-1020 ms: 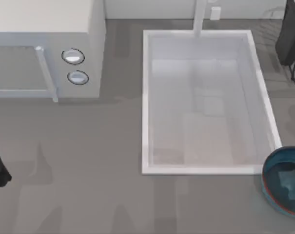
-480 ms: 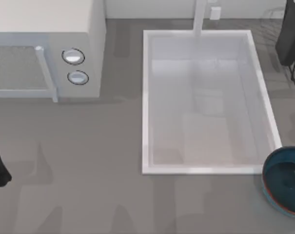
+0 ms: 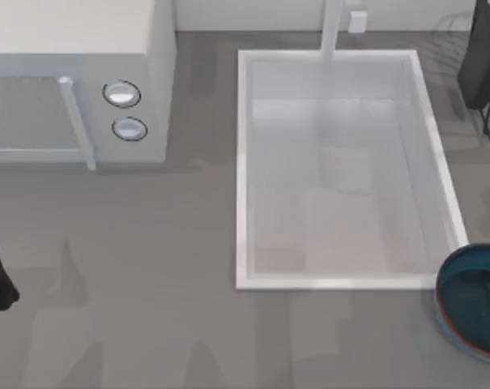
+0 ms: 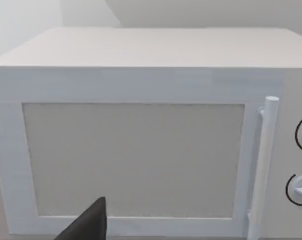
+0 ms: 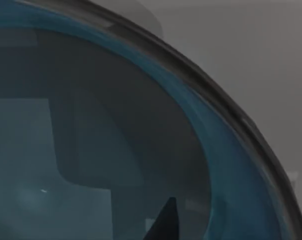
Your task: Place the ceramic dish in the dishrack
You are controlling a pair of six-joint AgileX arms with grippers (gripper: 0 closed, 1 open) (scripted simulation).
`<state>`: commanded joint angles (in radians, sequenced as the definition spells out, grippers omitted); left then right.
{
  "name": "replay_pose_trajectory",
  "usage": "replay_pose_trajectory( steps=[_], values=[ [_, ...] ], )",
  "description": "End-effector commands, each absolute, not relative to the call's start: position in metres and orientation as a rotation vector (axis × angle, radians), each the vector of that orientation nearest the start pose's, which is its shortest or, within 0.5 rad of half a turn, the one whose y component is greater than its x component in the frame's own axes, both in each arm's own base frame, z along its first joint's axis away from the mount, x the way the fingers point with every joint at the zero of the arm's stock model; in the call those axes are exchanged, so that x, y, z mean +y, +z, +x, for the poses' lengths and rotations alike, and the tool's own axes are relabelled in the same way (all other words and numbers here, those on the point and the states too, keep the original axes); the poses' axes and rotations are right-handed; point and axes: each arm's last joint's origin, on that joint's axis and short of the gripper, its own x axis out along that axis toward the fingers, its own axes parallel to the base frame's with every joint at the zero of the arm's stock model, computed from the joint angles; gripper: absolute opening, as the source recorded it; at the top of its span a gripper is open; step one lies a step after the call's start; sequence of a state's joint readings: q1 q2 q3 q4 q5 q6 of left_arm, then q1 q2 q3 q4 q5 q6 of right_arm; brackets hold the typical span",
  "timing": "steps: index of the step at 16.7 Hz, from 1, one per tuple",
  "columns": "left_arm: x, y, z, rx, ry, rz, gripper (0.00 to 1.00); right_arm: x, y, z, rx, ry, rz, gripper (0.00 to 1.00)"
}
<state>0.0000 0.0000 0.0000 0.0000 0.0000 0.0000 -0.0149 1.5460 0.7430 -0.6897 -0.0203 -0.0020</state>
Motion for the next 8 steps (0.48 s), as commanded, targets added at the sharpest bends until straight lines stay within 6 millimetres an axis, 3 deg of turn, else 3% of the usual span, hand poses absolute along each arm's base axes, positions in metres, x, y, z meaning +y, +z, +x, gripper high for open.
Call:
replay_pose_trajectory(
  steps=[5, 8],
  values=[
    [-0.0012, 0.1600, 0.1057, 0.000, 0.000, 0.000, 1.00, -0.0025, 0.1302, 0.2402, 1.492, 0.007, 0.024, 0.02],
    [-0.0012, 0.1600, 0.1057, 0.000, 0.000, 0.000, 1.00, -0.0025, 0.1302, 0.2402, 1.492, 0.007, 0.024, 0.00]
  ],
)
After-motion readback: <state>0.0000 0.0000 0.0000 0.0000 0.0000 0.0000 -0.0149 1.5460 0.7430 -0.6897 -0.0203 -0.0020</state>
